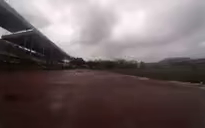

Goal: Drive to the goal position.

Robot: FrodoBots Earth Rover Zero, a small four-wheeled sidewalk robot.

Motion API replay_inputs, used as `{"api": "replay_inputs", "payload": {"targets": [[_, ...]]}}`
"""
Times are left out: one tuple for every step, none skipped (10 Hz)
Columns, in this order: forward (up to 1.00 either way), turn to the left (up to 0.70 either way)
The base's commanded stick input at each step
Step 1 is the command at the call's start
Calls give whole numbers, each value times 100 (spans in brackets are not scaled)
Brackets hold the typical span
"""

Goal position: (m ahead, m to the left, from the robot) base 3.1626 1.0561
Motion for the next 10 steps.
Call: {"api": "replay_inputs", "payload": {"targets": [[50,0],[50,0],[50,0],[50,0],[50,0],[50,0],[50,0],[50,0],[50,0],[50,0]]}}
